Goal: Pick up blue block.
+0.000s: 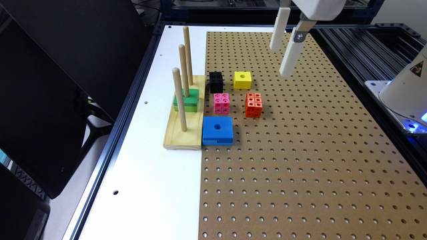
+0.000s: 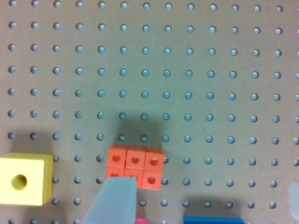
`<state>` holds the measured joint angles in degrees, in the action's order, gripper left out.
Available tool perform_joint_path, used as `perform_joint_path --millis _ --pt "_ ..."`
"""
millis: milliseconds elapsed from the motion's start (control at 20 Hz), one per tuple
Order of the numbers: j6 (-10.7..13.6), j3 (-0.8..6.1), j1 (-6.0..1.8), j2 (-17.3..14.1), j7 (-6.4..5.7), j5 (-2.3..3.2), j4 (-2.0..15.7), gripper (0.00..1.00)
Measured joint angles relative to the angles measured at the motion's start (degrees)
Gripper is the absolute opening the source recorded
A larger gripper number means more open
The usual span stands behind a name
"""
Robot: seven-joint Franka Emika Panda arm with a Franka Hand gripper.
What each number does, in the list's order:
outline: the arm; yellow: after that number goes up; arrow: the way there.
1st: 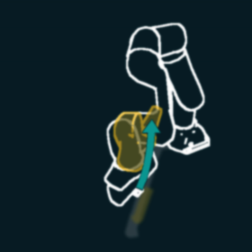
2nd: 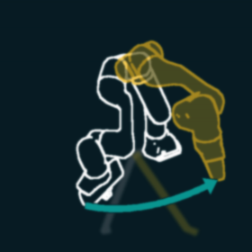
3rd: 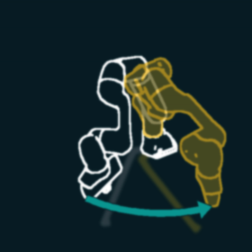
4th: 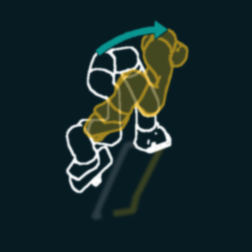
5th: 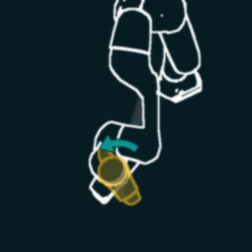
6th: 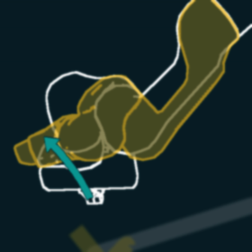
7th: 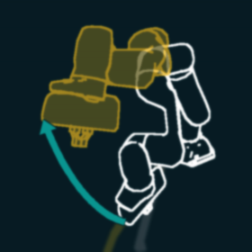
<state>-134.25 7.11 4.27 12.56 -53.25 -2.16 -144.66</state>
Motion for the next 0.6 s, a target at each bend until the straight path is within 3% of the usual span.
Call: perform_joint_path --millis 400,600 --pt "-0.07 0.00 -0.06 -4.05 -0.02 0.00 4.19 1.00" --pt "-0.07 0.00 -0.25 -7.69 -0.02 0.03 8.20 1.00"
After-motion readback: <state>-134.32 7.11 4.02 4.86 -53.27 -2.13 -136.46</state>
